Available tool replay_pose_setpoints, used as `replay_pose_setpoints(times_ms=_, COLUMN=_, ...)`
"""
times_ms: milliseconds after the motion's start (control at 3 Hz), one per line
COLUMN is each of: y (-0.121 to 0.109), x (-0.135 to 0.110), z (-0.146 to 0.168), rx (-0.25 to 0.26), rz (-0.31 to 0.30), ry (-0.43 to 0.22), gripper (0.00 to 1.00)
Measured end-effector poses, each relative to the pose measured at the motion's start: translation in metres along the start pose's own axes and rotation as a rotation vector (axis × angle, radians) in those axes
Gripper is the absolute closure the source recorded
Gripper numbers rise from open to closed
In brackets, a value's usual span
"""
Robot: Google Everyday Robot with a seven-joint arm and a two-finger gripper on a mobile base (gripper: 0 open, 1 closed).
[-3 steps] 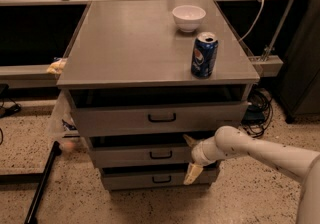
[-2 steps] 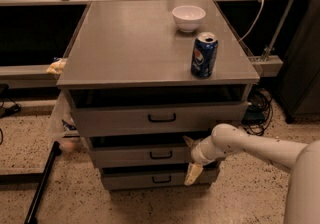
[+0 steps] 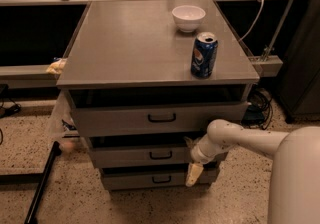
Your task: Open middle drawer
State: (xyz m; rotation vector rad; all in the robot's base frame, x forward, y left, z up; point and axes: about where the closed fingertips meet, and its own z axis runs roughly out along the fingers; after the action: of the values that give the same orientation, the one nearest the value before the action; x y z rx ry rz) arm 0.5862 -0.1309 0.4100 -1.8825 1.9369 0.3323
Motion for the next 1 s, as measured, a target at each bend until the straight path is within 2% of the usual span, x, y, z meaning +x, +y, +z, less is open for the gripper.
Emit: replay_pose_setpoints(times_ms=1000, y=0.029, x=-0.001, z=-0.018, rx=-0.120, rz=0.064, ry=0.058, gripper=0.00)
